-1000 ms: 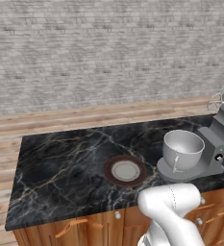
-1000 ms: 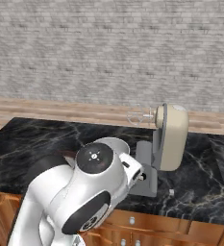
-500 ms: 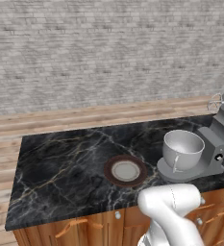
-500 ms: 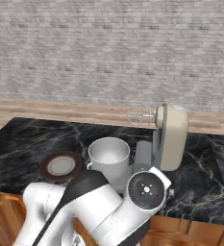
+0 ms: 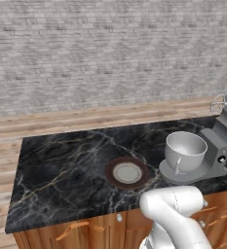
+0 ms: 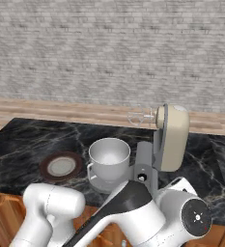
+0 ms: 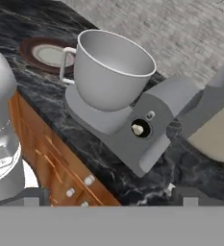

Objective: Add butter and sugar cubes to the stand mixer bowl and then turn on the stand mixer to begin making frosting.

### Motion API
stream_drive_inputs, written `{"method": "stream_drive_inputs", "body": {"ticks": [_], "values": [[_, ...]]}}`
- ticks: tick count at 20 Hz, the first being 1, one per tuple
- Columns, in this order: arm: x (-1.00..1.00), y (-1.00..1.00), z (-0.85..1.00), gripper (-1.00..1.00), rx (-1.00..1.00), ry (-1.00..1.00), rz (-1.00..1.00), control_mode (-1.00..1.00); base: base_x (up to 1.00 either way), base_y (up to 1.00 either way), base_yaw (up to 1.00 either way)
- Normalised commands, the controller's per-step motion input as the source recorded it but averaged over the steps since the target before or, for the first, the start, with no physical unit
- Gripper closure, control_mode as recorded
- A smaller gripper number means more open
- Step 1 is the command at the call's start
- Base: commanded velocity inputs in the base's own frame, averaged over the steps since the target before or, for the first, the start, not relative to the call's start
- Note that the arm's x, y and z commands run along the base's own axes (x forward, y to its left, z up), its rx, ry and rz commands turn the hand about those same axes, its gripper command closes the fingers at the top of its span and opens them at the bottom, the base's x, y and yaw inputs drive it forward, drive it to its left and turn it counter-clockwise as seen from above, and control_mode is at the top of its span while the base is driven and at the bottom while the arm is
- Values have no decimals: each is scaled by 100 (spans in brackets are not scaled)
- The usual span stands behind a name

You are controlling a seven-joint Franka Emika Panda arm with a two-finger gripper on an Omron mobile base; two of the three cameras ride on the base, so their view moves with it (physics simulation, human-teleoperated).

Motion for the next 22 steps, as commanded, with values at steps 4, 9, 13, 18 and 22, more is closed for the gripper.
{"method": "stream_drive_inputs", "body": {"ticks": [4,9,13,18,22], "values": [[37,-7,-21,-100,26,-8,0,-100,0,0,0],[32,-3,-31,-100,21,-5,0,-100,0,0,0],[25,-7,-35,-100,15,-5,0,-100,0,0,0],[40,-8,-22,-100,5,-1,1,-100,0,0,0],[31,-16,-23,-100,2,0,0,-100,0,0,0]]}}
